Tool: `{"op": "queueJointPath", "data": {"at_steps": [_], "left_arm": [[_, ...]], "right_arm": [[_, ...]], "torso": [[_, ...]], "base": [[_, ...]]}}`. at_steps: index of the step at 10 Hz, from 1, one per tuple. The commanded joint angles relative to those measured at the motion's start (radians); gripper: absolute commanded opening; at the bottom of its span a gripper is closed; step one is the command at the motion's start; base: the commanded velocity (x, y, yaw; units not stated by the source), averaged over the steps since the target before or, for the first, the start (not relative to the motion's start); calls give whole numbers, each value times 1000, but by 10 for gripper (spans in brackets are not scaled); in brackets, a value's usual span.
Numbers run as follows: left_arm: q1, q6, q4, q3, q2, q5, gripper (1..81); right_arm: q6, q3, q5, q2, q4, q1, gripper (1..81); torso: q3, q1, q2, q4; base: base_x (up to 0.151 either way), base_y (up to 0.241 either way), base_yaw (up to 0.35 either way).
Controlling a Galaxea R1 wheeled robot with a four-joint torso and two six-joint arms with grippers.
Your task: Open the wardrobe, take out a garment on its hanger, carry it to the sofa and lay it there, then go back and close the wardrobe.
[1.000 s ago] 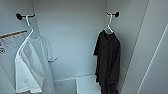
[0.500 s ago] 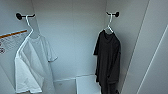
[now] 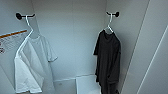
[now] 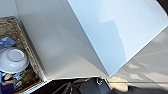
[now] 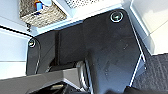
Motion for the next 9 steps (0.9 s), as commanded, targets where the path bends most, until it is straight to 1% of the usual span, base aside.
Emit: {"op": "queueJointPath", "data": {"at_steps": [1,2,4,7,9], "left_arm": [[-237,-72,6,138,-80,56,811],[-284,-95,11,166,-88,73,811],[-381,-141,11,175,-60,136,811],[-531,-203,13,122,35,198,811],[-617,-242,13,94,93,216,811]], "right_arm": [[1,-1,-48,2,-3,46,811],[0,-1,-48,4,-3,47,811],[0,1,-48,5,-2,49,811],[1,-1,-48,5,-2,49,811],[1,-1,-48,5,-2,49,811]], "torso": [[0,0,0,0],[0,0,0,0],[0,0,0,0],[0,1,0,0],[0,1,1,0]], "base": [[0,0,0],[0,0,0],[0,0,0],[0,0,0],[0,0,0]]}}
